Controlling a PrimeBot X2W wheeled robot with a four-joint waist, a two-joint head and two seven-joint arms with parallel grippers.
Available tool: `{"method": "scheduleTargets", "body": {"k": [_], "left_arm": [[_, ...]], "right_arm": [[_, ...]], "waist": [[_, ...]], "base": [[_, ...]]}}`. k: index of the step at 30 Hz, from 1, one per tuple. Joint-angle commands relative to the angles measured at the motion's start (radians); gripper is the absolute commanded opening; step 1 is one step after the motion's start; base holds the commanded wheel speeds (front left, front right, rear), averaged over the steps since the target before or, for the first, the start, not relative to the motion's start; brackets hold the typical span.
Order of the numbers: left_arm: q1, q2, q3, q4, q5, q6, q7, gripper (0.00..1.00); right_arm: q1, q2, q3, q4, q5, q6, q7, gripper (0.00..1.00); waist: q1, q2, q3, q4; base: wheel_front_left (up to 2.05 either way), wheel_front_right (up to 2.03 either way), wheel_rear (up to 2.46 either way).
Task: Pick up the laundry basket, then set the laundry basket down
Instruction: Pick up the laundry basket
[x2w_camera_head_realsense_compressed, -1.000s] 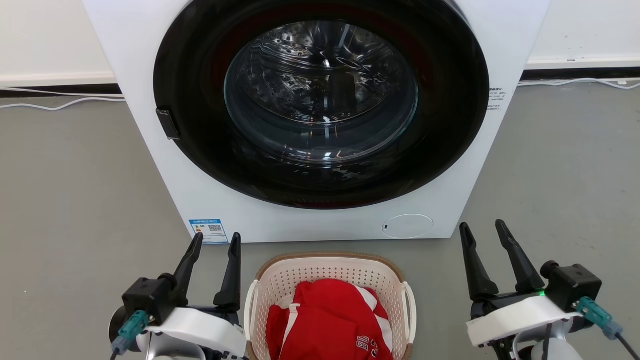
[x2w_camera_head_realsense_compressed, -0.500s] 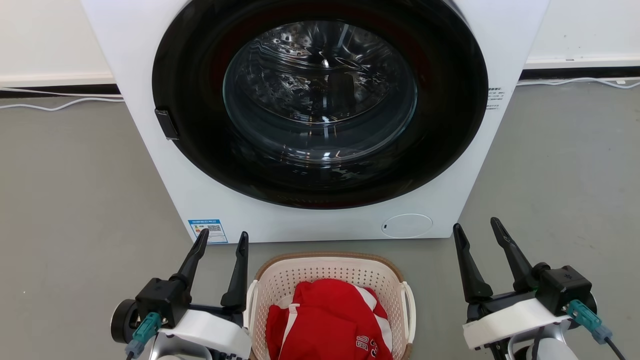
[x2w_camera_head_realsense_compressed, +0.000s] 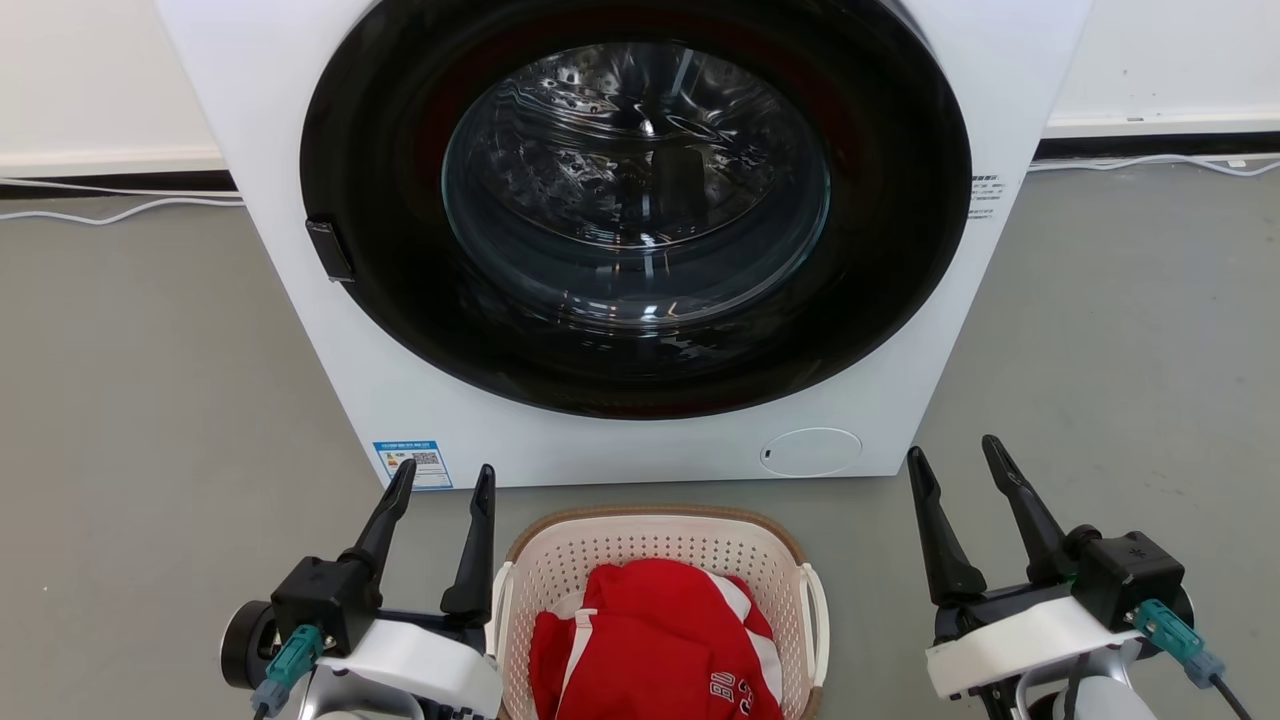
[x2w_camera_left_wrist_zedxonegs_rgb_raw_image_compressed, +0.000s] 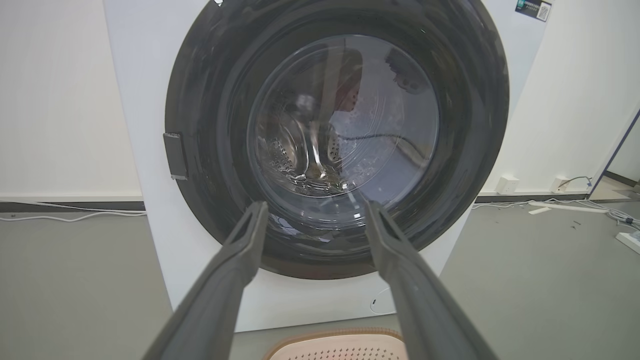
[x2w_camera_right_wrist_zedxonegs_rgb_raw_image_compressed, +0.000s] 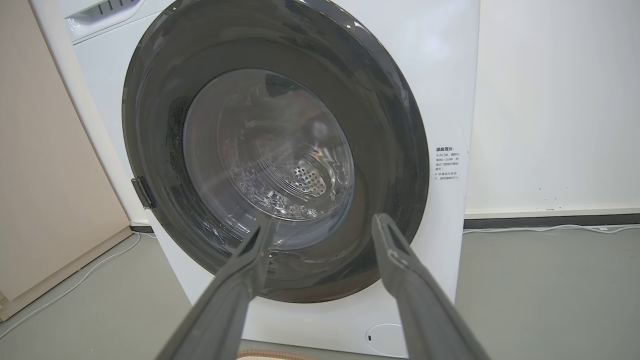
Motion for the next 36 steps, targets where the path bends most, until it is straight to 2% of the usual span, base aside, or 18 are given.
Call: {"method": "scheduleTargets", "body": {"k": [1,21,36], "left_arm": [[-0.049,0.009,0.031,-0.022,-0.004,0.005,-0.006,1.0],[-0.053,0.009,0.038,-0.016,-0.017,0.012,-0.006,1.0],[-0.126,0.009,0.071,0.053,-0.039,-0.002,-0.006,1.0]], "right_arm": [[-0.047,0.002,0.022,-0.019,0.007,0.007,-0.014,1.0],[-0.043,0.013,-0.012,0.001,0.024,0.007,-0.014,1.0],[-0.094,0.017,-0.048,0.042,0.061,0.007,-0.014,1.0]], "waist": [[0.0,0.0,-0.001,-0.001],[0.0,0.0,0.03,-0.013],[0.0,0.0,0.207,-0.03]], "base": [[0.0,0.0,0.0],[0.0,0.0,0.0],[0.0,0.0,0.0]]}}
